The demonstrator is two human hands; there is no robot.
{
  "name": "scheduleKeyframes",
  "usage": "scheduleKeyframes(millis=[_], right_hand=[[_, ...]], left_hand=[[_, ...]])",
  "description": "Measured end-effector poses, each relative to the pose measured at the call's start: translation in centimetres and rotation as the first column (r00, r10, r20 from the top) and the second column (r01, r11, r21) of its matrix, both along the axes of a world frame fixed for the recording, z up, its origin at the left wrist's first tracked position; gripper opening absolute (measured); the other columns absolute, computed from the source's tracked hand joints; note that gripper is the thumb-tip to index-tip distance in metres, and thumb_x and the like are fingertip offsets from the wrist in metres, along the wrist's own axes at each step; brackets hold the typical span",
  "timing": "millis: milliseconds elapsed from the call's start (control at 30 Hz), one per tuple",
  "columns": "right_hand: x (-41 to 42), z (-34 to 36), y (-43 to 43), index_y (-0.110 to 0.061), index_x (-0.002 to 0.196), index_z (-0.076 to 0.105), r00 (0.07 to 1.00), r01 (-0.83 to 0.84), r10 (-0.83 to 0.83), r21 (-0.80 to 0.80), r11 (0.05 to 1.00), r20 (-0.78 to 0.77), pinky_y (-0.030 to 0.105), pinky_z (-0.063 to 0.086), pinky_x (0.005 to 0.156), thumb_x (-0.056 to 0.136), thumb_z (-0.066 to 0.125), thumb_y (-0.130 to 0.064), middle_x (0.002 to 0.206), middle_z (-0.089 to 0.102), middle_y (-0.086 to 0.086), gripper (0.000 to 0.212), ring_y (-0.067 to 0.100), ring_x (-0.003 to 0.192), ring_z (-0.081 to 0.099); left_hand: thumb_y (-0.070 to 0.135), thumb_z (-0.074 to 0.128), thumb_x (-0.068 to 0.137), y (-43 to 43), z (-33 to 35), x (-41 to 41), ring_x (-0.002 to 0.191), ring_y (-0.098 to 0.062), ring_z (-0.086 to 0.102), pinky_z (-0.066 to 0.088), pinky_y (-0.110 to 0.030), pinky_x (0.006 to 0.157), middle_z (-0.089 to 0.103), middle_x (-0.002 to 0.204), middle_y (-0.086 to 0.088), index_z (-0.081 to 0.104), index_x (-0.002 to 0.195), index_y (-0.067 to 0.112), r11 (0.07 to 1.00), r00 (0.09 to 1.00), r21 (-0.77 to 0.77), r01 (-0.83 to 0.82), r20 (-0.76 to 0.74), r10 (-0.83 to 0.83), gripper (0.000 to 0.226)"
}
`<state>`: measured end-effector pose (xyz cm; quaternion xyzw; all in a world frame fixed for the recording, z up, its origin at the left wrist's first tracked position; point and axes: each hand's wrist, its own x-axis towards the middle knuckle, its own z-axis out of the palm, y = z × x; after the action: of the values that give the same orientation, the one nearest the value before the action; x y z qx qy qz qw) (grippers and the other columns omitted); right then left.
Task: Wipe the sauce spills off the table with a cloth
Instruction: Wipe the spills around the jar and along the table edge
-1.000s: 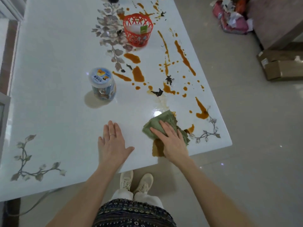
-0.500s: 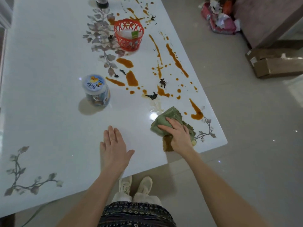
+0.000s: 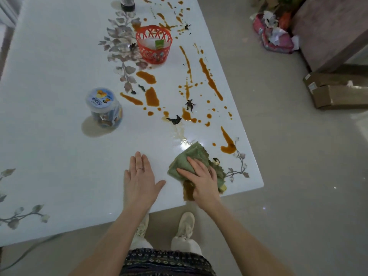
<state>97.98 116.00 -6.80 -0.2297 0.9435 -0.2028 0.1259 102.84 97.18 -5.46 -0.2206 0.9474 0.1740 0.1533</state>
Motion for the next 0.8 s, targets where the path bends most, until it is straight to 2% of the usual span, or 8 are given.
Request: scheduleKeyframes(millis=[67,133,200,333,433,567,700,800], right_hand=[[0.2,-0.5,2.3,-0.046,0.135,0.048,0.989,-0.150,0.150,-0.003,0.989,-0.008,0.053,0.014,0.115,0.085,0.055,-0.008,0.156,0.030,-0.007,0.063,0.018,0.144,0.021],[-2.0,-0.2,3.6,-0.047,0.136,0.047,0.975,-0.217,0.217,0.005,0.976,0.038,0.049,0.012,0.115,0.089,0.047,-0.010,0.157,0.027,-0.010,0.060,0.016,0.145,0.018],[-4.2,0.7,3.7,-0.048,0.135,0.049,0.978,-0.198,0.196,0.019,0.980,0.077,0.047,0.007,0.115,0.091,0.042,-0.008,0.157,0.025,-0.012,0.060,0.013,0.145,0.013],[-3.5,1.4,2.6,-0.046,0.139,0.044,0.984,-0.157,0.151,0.066,0.985,0.096,0.050,-0.003,0.118,0.090,0.054,-0.005,0.160,0.016,-0.010,0.065,0.014,0.148,0.004],[-1.8,1.1,3.7,-0.045,0.141,0.042,0.977,-0.209,0.207,0.058,0.976,0.047,0.053,-0.001,0.117,0.088,0.056,-0.006,0.161,0.015,-0.007,0.066,0.016,0.148,0.003],[-4.8,1.5,1.5,-0.046,0.138,0.041,0.959,-0.282,0.278,0.098,0.954,0.054,0.057,0.003,0.115,0.089,0.054,-0.011,0.159,0.016,-0.008,0.062,0.016,0.146,0.003],[-5.1,2.0,0.4,-0.042,0.139,0.042,0.965,-0.262,0.258,0.107,0.959,0.043,0.058,0.002,0.116,0.088,0.055,-0.007,0.159,0.015,-0.005,0.063,0.018,0.147,0.003],[-2.7,1.6,1.9,-0.041,0.143,0.037,0.967,-0.256,0.256,0.119,0.959,0.015,0.058,0.000,0.116,0.086,0.060,-0.009,0.161,0.009,-0.002,0.069,0.020,0.148,0.000]], left_hand=[[0.056,0.048,0.087,1.5,0.0,-0.4,0.145,-0.028,-0.009,0.011,-0.046,0.116,-0.014,0.156,-0.012,-0.009,0.148,0.006,1.000,1.000,-0.011,-0.014,0.004,0.014,0.098],[0.056,0.049,0.087,2.3,-0.1,-0.9,0.145,-0.028,-0.009,0.012,-0.047,0.116,-0.014,0.157,-0.012,-0.007,0.148,0.005,0.998,0.999,-0.018,-0.052,0.005,0.052,0.097],[0.054,0.052,0.086,3.0,-0.2,-1.2,0.145,-0.027,-0.009,0.012,-0.047,0.116,-0.014,0.157,-0.010,-0.007,0.148,0.005,0.996,0.996,-0.016,-0.091,0.014,0.091,0.098],[0.050,0.056,0.085,3.3,-0.5,-1.4,0.145,-0.026,-0.011,0.011,-0.048,0.116,-0.016,0.157,-0.008,-0.008,0.148,0.006,0.991,0.991,-0.008,-0.131,0.037,0.132,0.100],[0.050,0.057,0.084,3.4,-0.6,-1.9,0.145,-0.026,-0.011,0.012,-0.049,0.116,-0.017,0.156,-0.009,-0.009,0.148,0.006,0.990,0.988,-0.013,-0.139,0.067,0.139,0.102],[0.048,0.058,0.085,3.4,-0.5,-2.3,0.145,-0.026,-0.011,0.012,-0.049,0.116,-0.017,0.156,-0.008,-0.008,0.148,0.006,0.988,0.985,-0.008,-0.152,0.087,0.152,0.101],[0.049,0.058,0.085,3.6,-0.4,-2.1,0.145,-0.025,-0.011,0.012,-0.049,0.116,-0.017,0.156,-0.007,-0.009,0.148,0.006,0.988,0.984,-0.005,-0.153,0.092,0.152,0.101],[0.049,0.057,0.085,3.5,-0.5,-2.1,0.145,-0.025,-0.012,0.012,-0.048,0.116,-0.018,0.156,-0.008,-0.010,0.148,0.006,0.989,0.985,-0.008,-0.151,0.088,0.151,0.102]])
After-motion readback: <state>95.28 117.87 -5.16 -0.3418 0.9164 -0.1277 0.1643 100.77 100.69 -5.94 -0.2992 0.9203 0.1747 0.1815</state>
